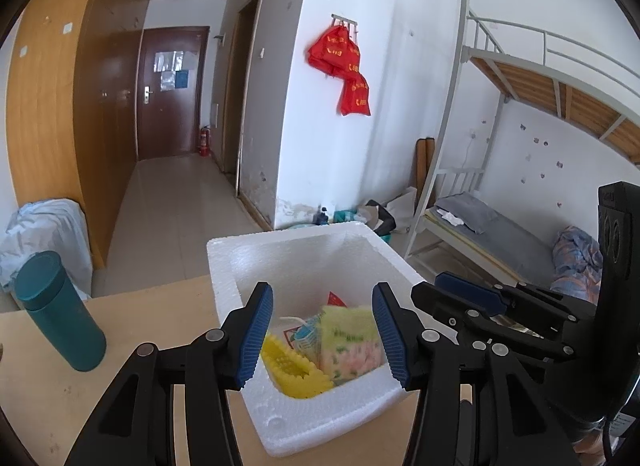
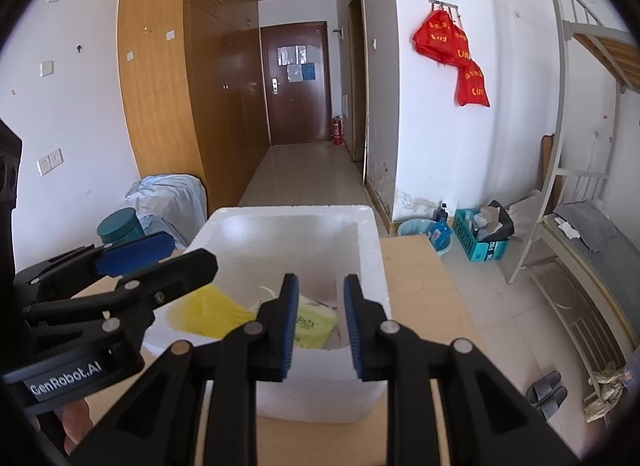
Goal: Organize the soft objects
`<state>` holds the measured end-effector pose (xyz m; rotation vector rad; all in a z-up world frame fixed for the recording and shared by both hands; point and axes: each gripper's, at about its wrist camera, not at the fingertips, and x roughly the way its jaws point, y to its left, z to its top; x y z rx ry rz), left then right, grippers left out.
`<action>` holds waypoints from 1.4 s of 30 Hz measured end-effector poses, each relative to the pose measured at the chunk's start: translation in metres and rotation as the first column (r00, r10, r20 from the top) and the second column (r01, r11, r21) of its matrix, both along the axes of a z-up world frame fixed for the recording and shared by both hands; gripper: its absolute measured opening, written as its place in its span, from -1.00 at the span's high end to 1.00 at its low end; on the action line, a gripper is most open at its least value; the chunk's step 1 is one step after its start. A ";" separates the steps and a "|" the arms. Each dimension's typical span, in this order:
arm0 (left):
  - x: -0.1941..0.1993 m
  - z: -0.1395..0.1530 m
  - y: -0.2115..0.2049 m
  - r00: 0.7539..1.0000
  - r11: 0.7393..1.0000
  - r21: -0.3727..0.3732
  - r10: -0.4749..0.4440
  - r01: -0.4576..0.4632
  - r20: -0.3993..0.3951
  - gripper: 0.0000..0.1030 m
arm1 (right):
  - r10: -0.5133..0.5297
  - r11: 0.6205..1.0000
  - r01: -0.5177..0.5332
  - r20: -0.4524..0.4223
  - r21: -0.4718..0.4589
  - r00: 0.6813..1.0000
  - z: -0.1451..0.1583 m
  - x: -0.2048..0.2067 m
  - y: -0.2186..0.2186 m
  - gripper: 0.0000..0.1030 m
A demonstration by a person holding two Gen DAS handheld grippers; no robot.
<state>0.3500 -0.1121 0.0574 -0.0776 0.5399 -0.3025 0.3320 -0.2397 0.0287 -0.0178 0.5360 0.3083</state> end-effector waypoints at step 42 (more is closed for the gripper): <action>-0.218 -0.002 0.030 0.997 0.998 0.020 0.057 -0.058 0.047 -0.04 | 0.086 0.996 -0.086 0.049 0.014 0.995 -0.008 -0.187 0.035 0.48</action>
